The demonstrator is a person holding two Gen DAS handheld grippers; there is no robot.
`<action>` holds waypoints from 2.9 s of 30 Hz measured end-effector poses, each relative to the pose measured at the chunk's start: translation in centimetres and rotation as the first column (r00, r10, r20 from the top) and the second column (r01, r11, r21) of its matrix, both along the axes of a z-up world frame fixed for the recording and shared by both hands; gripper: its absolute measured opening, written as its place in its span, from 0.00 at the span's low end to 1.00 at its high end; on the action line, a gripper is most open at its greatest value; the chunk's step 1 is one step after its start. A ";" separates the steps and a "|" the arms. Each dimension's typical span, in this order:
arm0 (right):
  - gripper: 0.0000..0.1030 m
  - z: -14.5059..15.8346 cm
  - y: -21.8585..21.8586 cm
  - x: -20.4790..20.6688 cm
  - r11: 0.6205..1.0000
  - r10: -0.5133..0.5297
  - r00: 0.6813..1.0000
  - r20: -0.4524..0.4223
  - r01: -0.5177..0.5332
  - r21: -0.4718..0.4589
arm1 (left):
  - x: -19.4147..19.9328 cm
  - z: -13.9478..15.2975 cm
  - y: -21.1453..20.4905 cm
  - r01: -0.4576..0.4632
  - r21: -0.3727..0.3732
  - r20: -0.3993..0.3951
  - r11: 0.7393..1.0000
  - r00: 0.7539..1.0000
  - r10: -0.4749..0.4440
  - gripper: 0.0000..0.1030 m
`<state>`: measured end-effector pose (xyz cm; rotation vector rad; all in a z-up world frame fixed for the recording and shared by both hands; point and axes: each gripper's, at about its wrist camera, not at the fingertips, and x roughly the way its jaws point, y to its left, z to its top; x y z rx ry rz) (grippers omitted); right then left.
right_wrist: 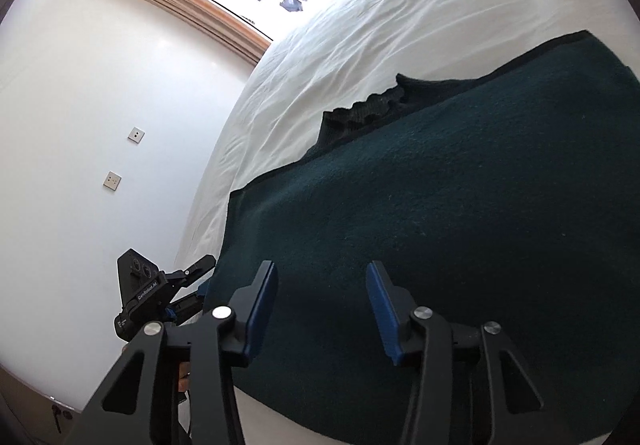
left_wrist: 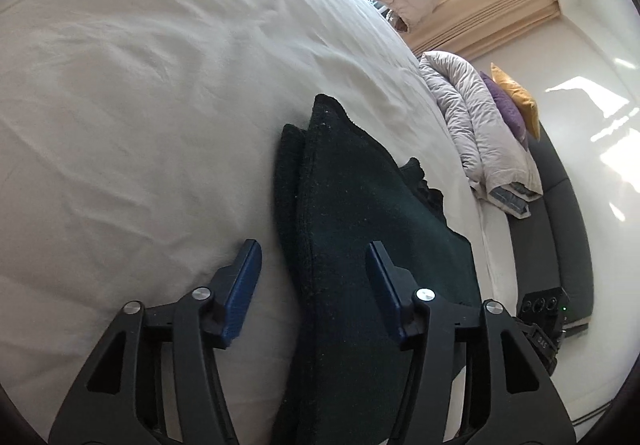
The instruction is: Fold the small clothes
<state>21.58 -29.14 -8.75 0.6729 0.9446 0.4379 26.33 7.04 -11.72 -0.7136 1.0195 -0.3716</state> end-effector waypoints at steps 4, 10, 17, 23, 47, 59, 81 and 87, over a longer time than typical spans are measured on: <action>0.36 -0.7 0.2 0.2 1.000 0.030 0.999 -0.016 -0.030 0.006 | 1.0 -0.2 -0.4 -0.002 -0.001 -0.043 1.000 0.999 0.002 0.58; 0.35 -1.5 -0.4 -0.3 1.000 0.028 0.998 -0.052 -0.028 0.013 | 3.6 -1.0 -1.8 0.012 -0.028 -0.097 1.000 0.995 -0.014 0.58; 0.35 -1.1 -1.2 -0.7 1.000 0.025 0.998 -0.050 -0.024 0.016 | 5.0 -0.9 -3.0 -0.012 0.039 -0.114 0.999 0.993 0.017 0.29; 0.35 -0.6 -0.2 -0.5 0.999 0.041 0.998 -0.039 -0.042 -0.012 | 4.0 0.7 -6.0 0.030 0.237 -0.044 0.971 0.999 -0.020 0.12; 0.00 -4.6 -0.7 0.8 0.992 0.037 0.996 -0.082 -0.046 -0.116 | 1.4 4.4 -10.2 0.048 0.503 0.075 0.863 0.992 -0.098 0.10; 0.31 -4.1 -3.1 -0.5 0.996 0.021 1.000 -0.005 -0.020 0.083 | 1.0 7.5 -13.7 0.109 0.455 0.068 0.884 0.985 -0.157 0.09; 0.83 -2.8 -10.1 2.4 0.865 0.059 0.997 0.057 -0.080 0.495 | -2.6 10.9 -30.0 0.237 0.379 0.039 0.895 0.962 -0.271 0.09; 0.82 -1.6 -9.6 4.8 0.885 0.130 0.991 -0.005 -0.114 0.451 | -5.3 9.4 -33.9 0.257 0.501 0.073 0.827 0.939 -0.336 0.09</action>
